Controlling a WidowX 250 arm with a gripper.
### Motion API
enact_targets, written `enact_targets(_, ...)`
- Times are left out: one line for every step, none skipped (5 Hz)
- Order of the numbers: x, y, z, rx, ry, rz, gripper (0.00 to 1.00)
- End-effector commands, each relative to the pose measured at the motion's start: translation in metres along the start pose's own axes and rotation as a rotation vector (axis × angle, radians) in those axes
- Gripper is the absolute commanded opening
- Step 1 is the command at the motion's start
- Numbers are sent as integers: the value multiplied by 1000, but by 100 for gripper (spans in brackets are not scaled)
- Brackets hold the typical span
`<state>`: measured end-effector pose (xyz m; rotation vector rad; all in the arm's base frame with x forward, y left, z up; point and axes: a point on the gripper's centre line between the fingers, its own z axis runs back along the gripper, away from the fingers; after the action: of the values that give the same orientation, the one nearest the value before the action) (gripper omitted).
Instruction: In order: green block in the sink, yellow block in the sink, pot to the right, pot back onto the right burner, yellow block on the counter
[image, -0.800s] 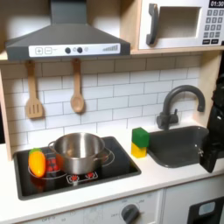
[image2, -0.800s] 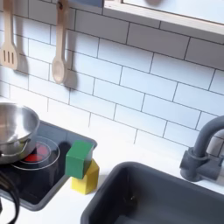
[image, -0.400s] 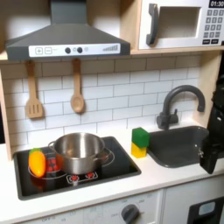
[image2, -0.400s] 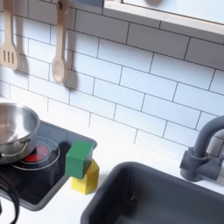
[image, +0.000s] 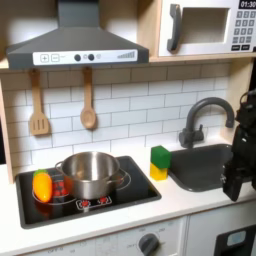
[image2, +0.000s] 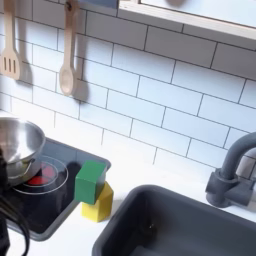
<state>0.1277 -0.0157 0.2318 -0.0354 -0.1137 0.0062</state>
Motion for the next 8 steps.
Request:
enact_targets(22,7,-10,7,-6,17,100)
enact_targets(34,13,-17,7,5,33,100)
enact_targets(46,21,-21,8,6,50,100)
enact_targets(59,31,-19,11,-4,88,100)
enact_targets(70,42,-18,25,-20,110,100)
enact_targets(82,49,-25,23,-19,126,100)
enact_targets(98,52,-31,30,-34,105,100)
enact_targets(112,52,-37,24,-39,85,100)
